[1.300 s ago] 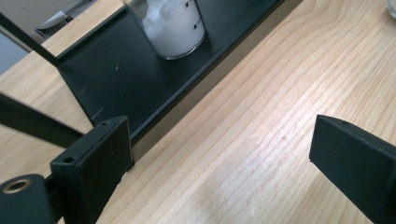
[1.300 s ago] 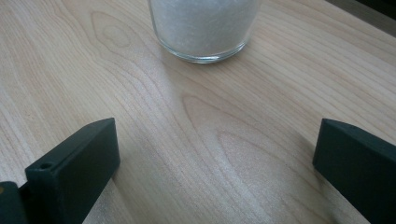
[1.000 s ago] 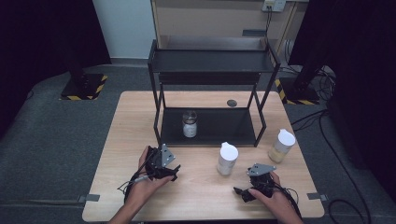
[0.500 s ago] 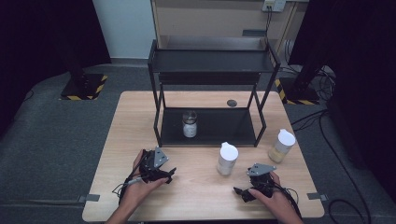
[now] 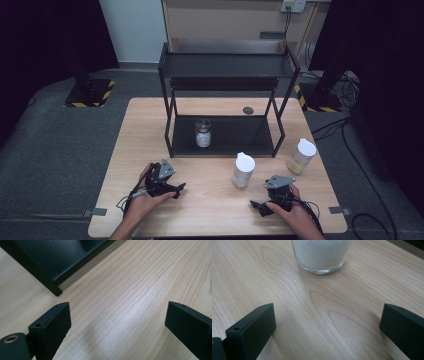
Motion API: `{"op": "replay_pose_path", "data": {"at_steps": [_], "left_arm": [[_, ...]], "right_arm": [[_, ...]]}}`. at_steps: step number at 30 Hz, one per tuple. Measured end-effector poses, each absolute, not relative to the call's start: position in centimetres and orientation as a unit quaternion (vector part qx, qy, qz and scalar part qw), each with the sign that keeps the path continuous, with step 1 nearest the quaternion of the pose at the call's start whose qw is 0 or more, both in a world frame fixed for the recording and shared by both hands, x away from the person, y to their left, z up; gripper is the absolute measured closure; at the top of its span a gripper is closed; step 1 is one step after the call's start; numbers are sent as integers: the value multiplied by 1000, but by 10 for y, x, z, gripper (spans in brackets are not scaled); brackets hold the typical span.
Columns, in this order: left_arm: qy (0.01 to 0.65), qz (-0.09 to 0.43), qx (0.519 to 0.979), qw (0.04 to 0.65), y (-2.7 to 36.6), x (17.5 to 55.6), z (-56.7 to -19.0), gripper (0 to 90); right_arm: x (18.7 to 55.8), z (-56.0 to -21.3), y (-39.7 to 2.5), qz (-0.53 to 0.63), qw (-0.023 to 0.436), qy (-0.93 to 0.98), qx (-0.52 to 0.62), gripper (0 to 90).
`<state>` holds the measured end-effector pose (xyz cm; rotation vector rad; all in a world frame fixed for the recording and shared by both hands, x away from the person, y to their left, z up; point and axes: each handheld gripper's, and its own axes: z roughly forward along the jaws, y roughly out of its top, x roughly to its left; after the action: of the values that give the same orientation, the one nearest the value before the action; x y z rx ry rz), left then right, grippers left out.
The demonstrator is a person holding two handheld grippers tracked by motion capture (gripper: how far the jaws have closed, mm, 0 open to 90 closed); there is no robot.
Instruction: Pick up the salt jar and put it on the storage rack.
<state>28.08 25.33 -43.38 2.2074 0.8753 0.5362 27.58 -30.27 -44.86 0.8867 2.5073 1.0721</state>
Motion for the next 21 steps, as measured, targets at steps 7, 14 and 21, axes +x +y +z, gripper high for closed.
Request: {"op": "replay_pose_path", "data": {"at_steps": [7,14,21], "left_arm": [[344,181,851,352,260,285,-437,55],[343,167,855,351,260,288,-441,55],[349,167,854,348,263,289,-443,55]], "right_arm": [[276,-449,-303,371,136,867,304,9],[276,-449,-304,371,136,867,303,9],[277,-449,-304,371,136,867,303,9]]}}
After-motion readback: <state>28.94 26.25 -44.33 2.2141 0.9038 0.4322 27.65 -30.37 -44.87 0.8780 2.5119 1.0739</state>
